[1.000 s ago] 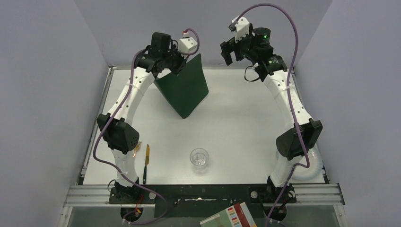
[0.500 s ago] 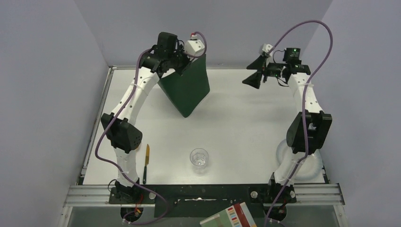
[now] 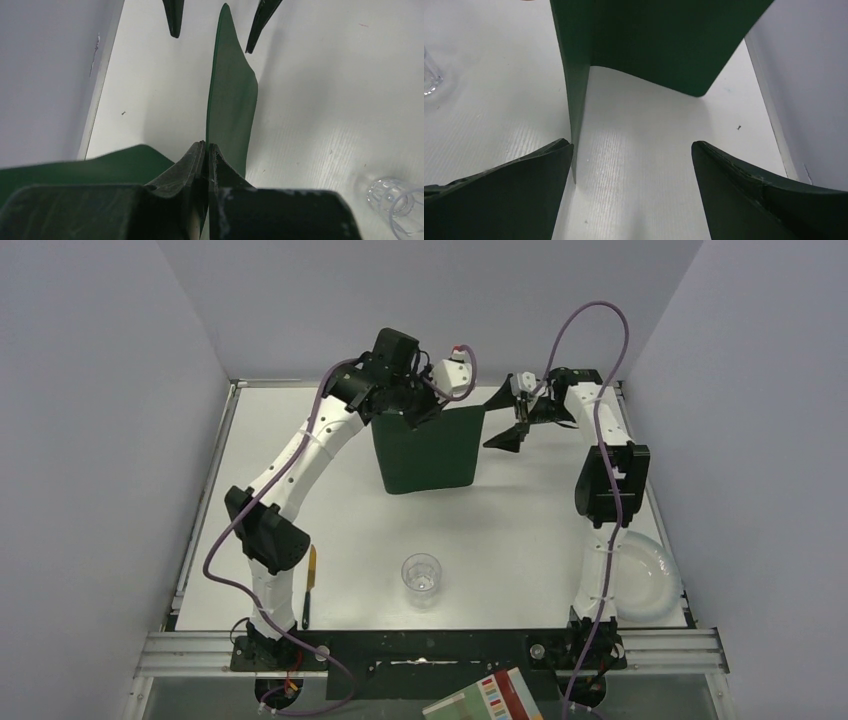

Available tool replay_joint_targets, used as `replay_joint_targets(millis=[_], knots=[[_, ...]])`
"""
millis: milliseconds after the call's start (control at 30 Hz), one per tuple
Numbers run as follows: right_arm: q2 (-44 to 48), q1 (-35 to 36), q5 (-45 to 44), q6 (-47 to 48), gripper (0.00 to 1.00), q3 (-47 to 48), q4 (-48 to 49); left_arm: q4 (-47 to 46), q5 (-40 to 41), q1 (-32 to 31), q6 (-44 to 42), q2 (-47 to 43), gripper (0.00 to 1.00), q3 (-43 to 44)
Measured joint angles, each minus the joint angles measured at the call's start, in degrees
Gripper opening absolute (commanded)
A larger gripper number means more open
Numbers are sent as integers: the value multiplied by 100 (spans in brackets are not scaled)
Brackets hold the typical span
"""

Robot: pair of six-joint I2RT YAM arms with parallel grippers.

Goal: Set the dinner table for one person
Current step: Flatten out the napkin at the center of the board.

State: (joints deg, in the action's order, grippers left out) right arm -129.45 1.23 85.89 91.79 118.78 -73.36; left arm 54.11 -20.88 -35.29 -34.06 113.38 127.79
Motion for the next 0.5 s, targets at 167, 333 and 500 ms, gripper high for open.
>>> replay_joint_targets(millis=[167, 333, 500], knots=[[-238, 111, 76, 675, 90, 343, -507, 4, -28, 20, 2, -188, 0, -258], [-297, 195, 103, 857, 91, 291, -688, -87, -26, 24, -17, -291, 0, -452], [-262, 225, 122, 957, 90, -291, -737, -197, -28, 24, -33, -302, 0, -540]])
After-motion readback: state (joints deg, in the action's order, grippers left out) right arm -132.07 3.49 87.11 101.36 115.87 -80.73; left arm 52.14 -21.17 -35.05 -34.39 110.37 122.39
